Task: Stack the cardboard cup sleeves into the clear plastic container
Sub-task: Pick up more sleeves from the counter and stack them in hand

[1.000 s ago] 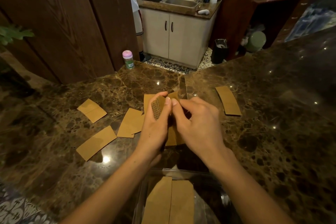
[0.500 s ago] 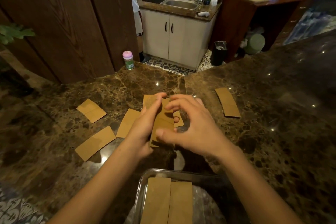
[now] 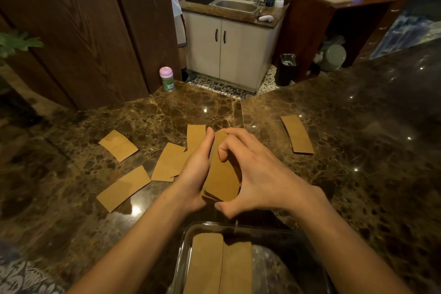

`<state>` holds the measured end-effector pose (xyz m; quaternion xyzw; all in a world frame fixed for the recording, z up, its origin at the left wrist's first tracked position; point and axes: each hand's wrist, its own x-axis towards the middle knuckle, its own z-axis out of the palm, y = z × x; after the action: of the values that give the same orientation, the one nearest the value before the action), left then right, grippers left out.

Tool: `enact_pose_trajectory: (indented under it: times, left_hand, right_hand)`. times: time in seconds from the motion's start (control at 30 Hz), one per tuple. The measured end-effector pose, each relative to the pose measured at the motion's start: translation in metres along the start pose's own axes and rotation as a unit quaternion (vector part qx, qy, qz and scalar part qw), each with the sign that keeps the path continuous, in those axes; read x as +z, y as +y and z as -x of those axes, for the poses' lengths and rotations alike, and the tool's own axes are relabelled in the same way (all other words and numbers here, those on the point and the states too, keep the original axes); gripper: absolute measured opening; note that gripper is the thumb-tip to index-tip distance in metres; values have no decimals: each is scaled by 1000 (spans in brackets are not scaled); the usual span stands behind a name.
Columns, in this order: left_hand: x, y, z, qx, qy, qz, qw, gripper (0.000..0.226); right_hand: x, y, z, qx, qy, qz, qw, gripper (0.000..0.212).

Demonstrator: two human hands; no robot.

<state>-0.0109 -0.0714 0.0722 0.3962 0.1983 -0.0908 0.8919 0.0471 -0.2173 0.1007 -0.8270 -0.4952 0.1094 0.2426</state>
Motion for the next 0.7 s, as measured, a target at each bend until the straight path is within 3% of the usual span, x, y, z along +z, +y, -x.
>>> enact_pose_trajectory:
  times: [0.17,0.37,0.7]
  left_hand:
    - [-4,0,7,23,3,-7,1000,53]
    - [3,0,14,20,-7,0,1000,41]
    - [8,-6,18,53,21,-49,997,52]
  right_hand:
    - [-1,5,3,-15,38,-10,999,80]
    - [-3,7,3,-32,9,-1,999,80]
    - [-1,5,14,-10,1,-12,1000,84]
